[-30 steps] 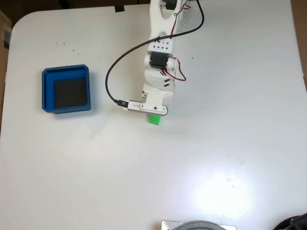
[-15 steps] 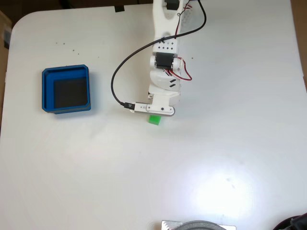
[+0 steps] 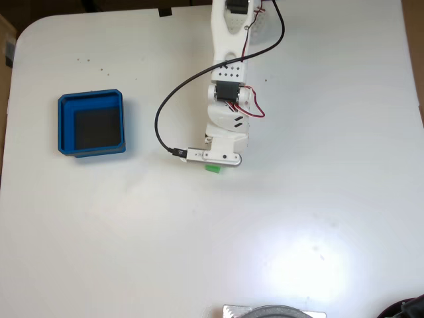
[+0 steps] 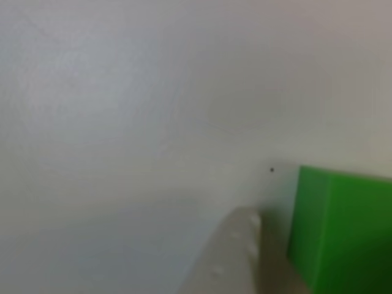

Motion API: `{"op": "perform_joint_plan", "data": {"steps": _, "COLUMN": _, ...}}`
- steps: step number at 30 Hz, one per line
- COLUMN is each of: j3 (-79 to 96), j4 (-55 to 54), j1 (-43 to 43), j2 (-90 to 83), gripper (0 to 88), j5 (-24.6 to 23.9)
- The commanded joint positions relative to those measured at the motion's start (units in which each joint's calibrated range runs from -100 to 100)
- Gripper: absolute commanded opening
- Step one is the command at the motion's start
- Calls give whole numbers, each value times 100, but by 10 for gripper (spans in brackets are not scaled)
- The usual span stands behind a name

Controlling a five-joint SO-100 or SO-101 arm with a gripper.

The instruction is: Pick up green cube and drop it in the blue box

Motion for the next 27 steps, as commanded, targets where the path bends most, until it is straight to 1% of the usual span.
{"op": "perform_joint_plan", "data": {"steps": 1, "j3": -381, "j4": -230, "j1": 20, "j2": 69, "gripper": 278, "j5": 0}}
{"op": "perform_joint_plan", "data": {"steps": 17, "j3": -336, "j4": -165, "j1": 35, "j2": 186, "gripper": 276, "j5": 5}}
{"op": "perform_joint_plan", "data": {"steps": 25, "j3": -336, "j4": -165, "j1": 35, "j2": 136, "gripper": 267, "j5": 15}}
{"op": "perform_joint_plan", "data": {"steps": 27, "j3": -336, "j4": -165, "j1": 28, "j2": 136, "gripper": 253, "j5": 5}}
